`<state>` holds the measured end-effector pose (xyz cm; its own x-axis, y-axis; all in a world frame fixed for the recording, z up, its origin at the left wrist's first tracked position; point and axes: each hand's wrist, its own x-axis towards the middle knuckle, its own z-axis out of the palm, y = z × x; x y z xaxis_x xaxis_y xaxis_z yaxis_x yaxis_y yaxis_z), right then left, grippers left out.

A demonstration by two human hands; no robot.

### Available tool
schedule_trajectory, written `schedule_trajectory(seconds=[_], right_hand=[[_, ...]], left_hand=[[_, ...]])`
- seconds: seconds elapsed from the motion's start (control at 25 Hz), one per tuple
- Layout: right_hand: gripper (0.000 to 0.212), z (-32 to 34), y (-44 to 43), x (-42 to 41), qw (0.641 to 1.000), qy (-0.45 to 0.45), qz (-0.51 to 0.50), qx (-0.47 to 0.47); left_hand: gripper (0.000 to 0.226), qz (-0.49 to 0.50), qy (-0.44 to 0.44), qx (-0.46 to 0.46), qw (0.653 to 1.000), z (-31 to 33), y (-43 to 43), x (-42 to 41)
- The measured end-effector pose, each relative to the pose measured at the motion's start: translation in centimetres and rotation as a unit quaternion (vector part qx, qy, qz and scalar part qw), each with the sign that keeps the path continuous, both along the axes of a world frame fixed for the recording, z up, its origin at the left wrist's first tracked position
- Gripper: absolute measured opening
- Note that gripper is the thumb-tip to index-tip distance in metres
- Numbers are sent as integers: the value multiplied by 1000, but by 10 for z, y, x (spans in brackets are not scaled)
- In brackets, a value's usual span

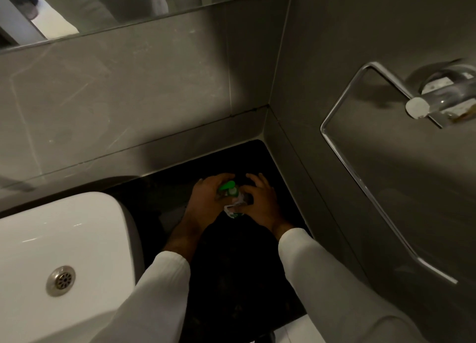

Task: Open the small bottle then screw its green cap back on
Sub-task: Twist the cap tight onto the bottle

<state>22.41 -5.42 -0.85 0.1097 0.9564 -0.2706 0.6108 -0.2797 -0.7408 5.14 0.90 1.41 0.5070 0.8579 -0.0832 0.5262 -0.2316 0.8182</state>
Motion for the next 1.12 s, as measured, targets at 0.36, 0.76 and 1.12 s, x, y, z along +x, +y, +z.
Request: schedule_trajectory(seconds=[0.36, 0.76, 1.12], right_hand=[[48, -3, -2, -1, 1000, 23, -20, -7], [39, 1, -2, -7, 1000, -1, -3, -1], [41, 6, -3, -7, 1000, -19, 5, -5]], left_hand=[[47, 17, 66, 149, 987, 22, 6, -10], [39, -11, 270, 99, 958, 43, 10, 16], [37, -120, 311, 103, 937, 50, 15, 17]])
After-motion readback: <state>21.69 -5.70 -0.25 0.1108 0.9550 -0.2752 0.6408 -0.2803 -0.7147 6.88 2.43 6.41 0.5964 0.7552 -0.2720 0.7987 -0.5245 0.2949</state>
